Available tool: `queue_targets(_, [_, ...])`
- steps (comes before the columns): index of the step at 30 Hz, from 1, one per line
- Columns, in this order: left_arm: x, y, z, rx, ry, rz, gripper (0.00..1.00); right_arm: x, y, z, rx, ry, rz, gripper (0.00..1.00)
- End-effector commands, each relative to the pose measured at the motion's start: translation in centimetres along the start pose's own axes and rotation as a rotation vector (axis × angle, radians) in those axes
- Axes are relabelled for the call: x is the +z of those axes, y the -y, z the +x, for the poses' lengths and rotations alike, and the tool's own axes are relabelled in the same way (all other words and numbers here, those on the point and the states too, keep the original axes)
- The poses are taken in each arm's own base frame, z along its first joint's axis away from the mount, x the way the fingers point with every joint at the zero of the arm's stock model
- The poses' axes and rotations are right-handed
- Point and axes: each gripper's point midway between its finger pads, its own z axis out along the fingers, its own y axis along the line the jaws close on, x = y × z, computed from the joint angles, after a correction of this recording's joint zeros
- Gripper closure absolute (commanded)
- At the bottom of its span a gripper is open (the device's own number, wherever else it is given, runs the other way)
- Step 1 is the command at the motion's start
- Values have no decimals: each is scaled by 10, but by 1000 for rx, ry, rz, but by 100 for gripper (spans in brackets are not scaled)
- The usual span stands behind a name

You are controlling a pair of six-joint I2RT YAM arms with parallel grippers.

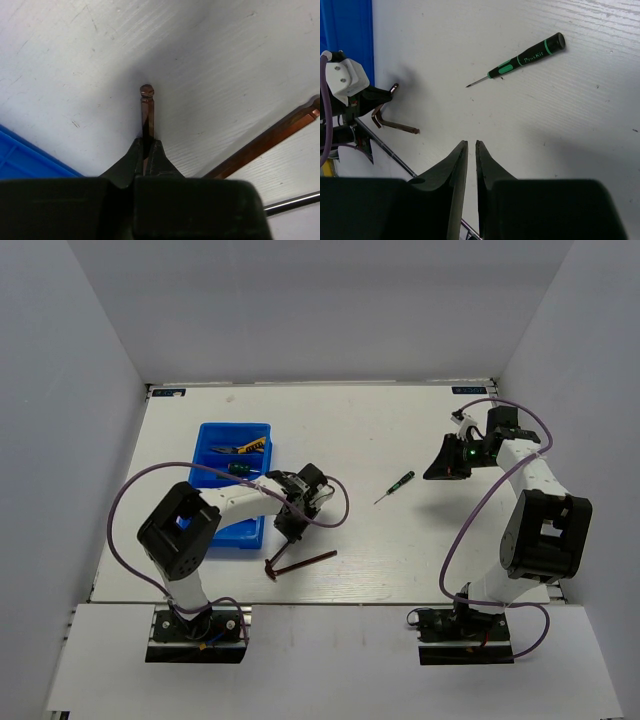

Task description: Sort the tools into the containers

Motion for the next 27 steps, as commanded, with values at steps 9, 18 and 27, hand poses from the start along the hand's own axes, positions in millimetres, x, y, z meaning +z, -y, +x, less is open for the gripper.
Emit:
queue_targets(9, [-85,21,-66,-31,299,111,100,-5,-8,-10,-28,19,-35,55])
queue_targets(18, [-174,-60,-106,26,606,-230,100,-6,-13,-10,-36,25,-61,61])
queue_targets(27, [-181,-155,-109,63,606,-459,100,-6,-16,-11,-34,27,-80,61])
